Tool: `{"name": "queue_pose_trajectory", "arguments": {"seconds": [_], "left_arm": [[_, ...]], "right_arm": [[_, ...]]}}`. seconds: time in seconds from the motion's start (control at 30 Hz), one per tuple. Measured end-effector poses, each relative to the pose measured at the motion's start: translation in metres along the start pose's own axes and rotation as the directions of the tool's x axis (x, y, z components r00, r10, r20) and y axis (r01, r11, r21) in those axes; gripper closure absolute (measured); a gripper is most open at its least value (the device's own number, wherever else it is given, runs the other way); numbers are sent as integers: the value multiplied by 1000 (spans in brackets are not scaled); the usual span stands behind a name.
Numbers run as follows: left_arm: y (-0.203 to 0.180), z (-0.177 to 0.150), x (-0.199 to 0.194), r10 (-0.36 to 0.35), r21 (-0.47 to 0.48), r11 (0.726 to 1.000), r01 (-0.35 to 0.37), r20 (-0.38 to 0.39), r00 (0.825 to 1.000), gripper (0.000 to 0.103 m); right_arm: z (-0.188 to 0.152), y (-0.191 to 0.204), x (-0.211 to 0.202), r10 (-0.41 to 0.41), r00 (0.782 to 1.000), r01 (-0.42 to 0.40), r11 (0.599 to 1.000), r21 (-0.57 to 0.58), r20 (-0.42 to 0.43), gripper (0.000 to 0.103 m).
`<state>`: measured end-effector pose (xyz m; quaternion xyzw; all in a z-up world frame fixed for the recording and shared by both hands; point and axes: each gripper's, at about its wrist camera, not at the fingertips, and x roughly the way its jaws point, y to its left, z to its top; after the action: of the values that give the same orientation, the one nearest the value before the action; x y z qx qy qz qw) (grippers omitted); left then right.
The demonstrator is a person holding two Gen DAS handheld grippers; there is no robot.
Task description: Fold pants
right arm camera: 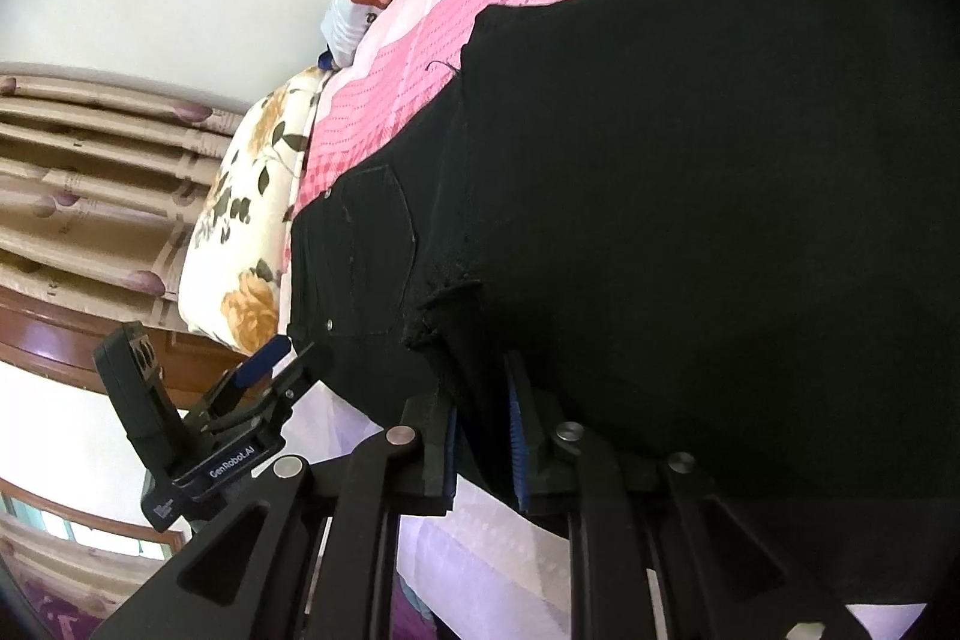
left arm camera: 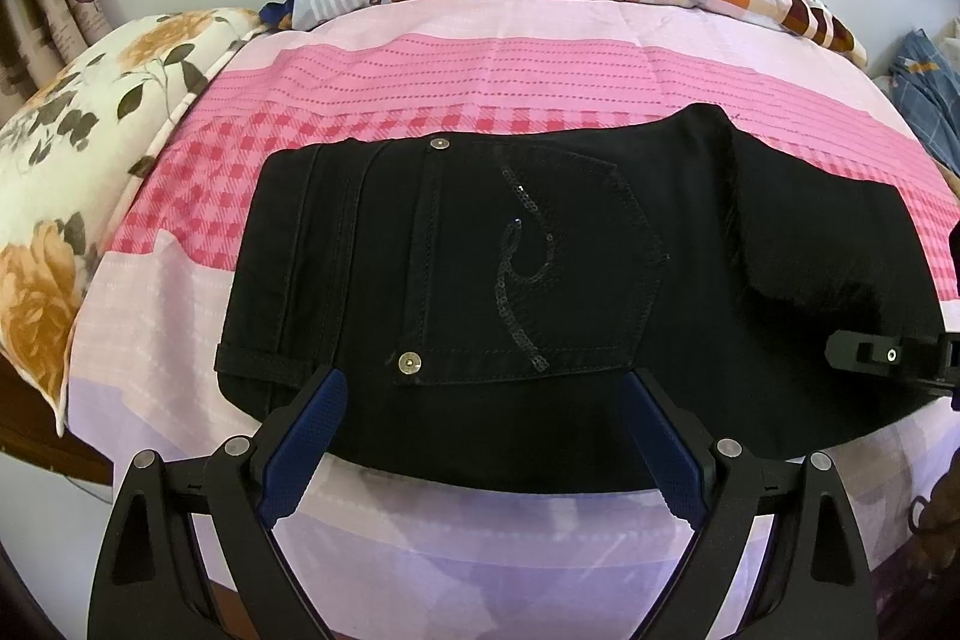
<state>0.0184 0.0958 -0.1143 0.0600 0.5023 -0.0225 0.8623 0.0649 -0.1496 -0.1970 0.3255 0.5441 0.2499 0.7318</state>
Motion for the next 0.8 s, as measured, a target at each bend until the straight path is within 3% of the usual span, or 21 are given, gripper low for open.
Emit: {"name": "queue_pose_trajectory", "arguments": {"seconds": [0.3, 0.5, 0.6, 0.73, 0.8], "left_arm": [[0, -2, 3, 4, 8, 1000, -4, -6, 1000, 11], [2, -1, 5, 3, 3, 1000, -3, -10, 1000, 11], [3, 0, 5, 4, -1, 1000, -4, -13, 1000, 11], [4, 0, 6, 3, -3, 1000, -3, -17, 1000, 11], [4, 0, 6, 2, -5, 1000, -2, -18, 1000, 11]], "right_arm": [[-5, 5, 9, 29, 999, -29, 1000, -11, -44, 78], [-7, 4, 11, 128, 989, -126, 992, 29, -76, 74], [-11, 4, 19, 214, 970, -206, 976, 72, -117, 74], [-18, 4, 30, 266, 951, -252, 962, 105, -155, 76], [-20, 1, 31, 335, 929, -312, 938, 151, -160, 73]]}}
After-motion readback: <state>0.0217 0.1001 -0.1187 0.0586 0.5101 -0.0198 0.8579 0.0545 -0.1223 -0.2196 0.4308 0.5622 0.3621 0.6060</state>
